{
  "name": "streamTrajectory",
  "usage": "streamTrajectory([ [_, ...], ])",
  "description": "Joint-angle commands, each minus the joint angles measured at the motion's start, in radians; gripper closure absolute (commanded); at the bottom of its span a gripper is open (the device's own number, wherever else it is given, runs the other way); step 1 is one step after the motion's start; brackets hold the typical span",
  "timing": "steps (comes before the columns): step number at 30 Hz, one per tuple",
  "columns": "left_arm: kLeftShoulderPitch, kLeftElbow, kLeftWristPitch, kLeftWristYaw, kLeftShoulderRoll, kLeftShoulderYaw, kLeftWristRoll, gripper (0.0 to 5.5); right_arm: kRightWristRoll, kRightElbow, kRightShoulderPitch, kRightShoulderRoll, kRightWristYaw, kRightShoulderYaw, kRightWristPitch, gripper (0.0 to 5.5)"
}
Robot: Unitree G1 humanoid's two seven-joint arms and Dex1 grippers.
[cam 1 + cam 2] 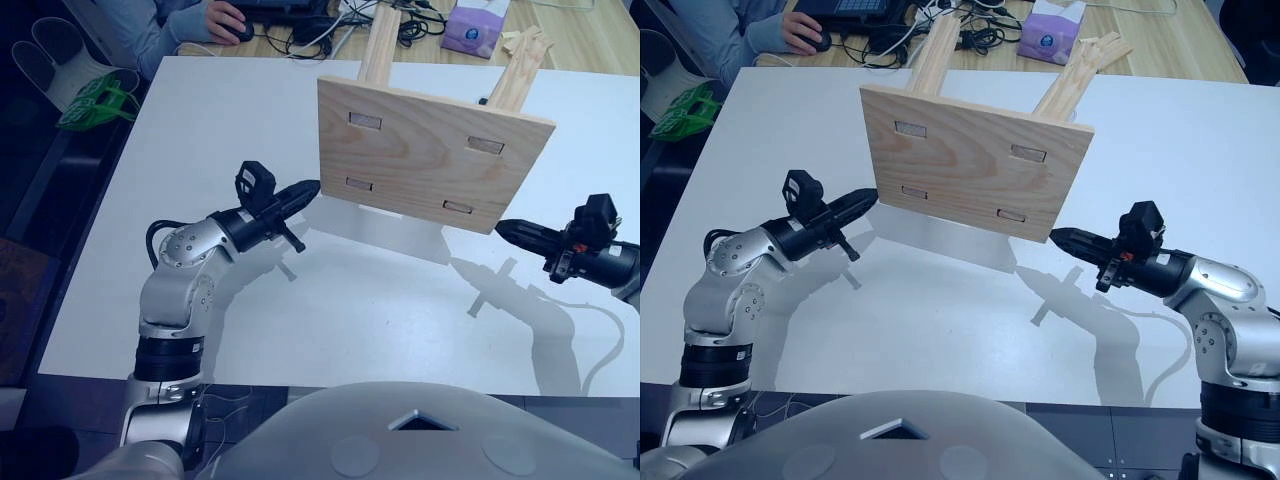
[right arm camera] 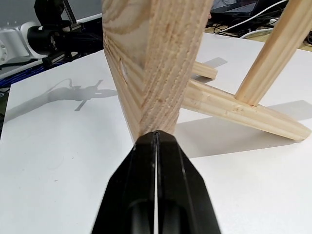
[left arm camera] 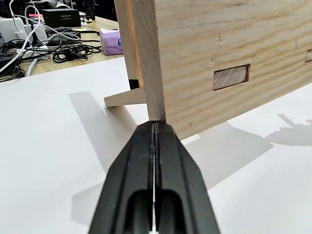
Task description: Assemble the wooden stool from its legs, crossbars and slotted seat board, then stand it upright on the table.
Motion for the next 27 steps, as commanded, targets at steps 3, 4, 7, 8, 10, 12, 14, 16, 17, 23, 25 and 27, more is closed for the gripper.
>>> streamTrajectory([
  [3, -0.050, -0.084, 0.028, -0.049, -0.063, -0.043, -0.116, 5.49, 0.106, -0.096, -0.074, 0.032, 0.011, 0.017, 0.035, 5.50],
  [4, -0.054, -0.090, 0.036, -0.046, -0.066, -0.037, -0.129, 5.49, 0.113, -0.098, -0.078, 0.033, 0.008, 0.013, 0.040, 5.50],
  [7, -0.062, -0.099, 0.045, -0.037, -0.066, -0.029, -0.142, 5.49, 0.142, -0.101, -0.087, 0.038, -0.005, -0.008, 0.055, 5.50],
  [8, -0.069, -0.101, 0.049, -0.033, -0.068, -0.024, -0.148, 5.49, 0.150, -0.103, -0.089, 0.040, -0.010, -0.014, 0.059, 5.50],
  [10, -0.080, -0.108, 0.056, -0.028, -0.072, -0.017, -0.161, 5.49, 0.162, -0.110, -0.093, 0.040, -0.016, -0.021, 0.066, 5.50],
  [12, -0.091, -0.112, 0.064, -0.021, -0.074, -0.010, -0.177, 5.49, 0.187, -0.120, -0.106, 0.046, -0.030, -0.030, 0.080, 5.50],
  [14, -0.101, -0.119, 0.077, -0.015, -0.077, 0.004, -0.196, 5.49, 0.213, -0.124, -0.115, 0.050, -0.042, -0.042, 0.095, 5.50],
  [16, -0.112, -0.124, 0.088, -0.005, -0.082, 0.018, -0.219, 5.49, 0.229, -0.127, -0.118, 0.054, -0.049, -0.049, 0.106, 5.50],
  [17, -0.117, -0.125, 0.091, 0.000, -0.085, 0.023, -0.227, 5.49, 0.233, -0.129, -0.118, 0.055, -0.051, -0.050, 0.109, 5.50],
  [23, -0.136, -0.147, 0.115, 0.034, -0.103, 0.057, -0.291, 5.49, 0.294, -0.133, -0.141, 0.068, -0.086, -0.074, 0.137, 5.50],
  [25, -0.144, -0.154, 0.125, 0.047, -0.105, 0.071, -0.315, 5.49, 0.304, -0.133, -0.141, 0.069, -0.095, -0.076, 0.138, 5.50],
  [27, -0.152, -0.152, 0.129, 0.054, -0.113, 0.078, -0.331, 5.49, 0.328, -0.133, -0.148, 0.077, -0.110, -0.088, 0.147, 5.50],
])
